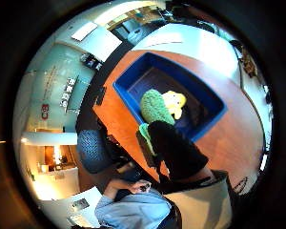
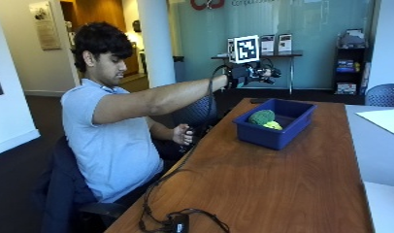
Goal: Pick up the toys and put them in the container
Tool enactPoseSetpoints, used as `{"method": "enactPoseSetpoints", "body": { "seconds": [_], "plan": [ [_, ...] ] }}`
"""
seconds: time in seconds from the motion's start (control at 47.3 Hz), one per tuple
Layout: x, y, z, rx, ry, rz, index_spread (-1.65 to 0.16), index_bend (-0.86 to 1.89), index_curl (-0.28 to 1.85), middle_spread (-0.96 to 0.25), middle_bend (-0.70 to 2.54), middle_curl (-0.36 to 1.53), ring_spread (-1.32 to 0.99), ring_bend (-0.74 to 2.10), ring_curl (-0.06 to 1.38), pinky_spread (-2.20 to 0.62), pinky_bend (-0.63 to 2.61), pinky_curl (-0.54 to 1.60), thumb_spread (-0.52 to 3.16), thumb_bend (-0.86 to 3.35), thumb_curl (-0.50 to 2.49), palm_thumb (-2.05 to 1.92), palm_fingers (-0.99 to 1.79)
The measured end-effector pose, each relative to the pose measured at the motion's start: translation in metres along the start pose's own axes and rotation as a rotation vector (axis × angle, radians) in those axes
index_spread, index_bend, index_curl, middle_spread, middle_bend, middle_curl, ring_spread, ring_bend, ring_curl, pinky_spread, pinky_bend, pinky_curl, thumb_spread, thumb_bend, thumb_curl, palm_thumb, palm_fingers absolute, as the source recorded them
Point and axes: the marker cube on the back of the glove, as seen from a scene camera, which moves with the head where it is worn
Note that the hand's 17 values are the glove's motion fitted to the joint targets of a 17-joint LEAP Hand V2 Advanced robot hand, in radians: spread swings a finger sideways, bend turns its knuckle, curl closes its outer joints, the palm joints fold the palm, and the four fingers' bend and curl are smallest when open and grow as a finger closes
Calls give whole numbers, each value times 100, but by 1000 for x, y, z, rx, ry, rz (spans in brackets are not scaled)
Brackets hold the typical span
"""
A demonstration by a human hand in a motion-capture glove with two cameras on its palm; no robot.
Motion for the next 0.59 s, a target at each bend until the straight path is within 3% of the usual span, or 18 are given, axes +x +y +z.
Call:
{"method": "enactPoseSetpoints", "body": {
  "seconds": [0.275,0.592],
  "plan": [
    [70,59,-23,89,-36,37,-31,17,27,0,15,27,-3,22,27,6,98,32,135,-5,23,-7,-10],
    [96,73,-11,96,-141,129,-32,17,29,-1,16,26,-3,20,29,7,91,31,134,-5,21,-7,-8]
  ]
}}
